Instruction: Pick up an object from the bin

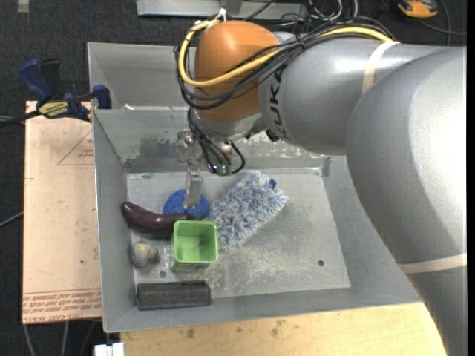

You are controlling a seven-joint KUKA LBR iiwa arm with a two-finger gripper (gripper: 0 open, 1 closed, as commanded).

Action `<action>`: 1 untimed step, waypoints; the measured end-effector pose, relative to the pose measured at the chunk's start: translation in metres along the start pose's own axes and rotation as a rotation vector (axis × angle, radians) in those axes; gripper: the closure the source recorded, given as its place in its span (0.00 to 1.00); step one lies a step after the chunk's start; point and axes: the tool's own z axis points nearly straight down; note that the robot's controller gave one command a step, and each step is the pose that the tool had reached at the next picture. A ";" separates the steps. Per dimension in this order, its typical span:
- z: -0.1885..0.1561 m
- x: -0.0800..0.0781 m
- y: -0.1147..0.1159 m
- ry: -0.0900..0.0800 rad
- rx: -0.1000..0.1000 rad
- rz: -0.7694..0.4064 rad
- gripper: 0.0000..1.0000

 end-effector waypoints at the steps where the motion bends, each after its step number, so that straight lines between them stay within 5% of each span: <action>1: -0.006 -0.001 -0.001 -0.007 -0.001 0.003 0.00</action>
Offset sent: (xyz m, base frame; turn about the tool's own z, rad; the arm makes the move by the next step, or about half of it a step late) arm -0.0343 -0.0192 -0.0864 0.0658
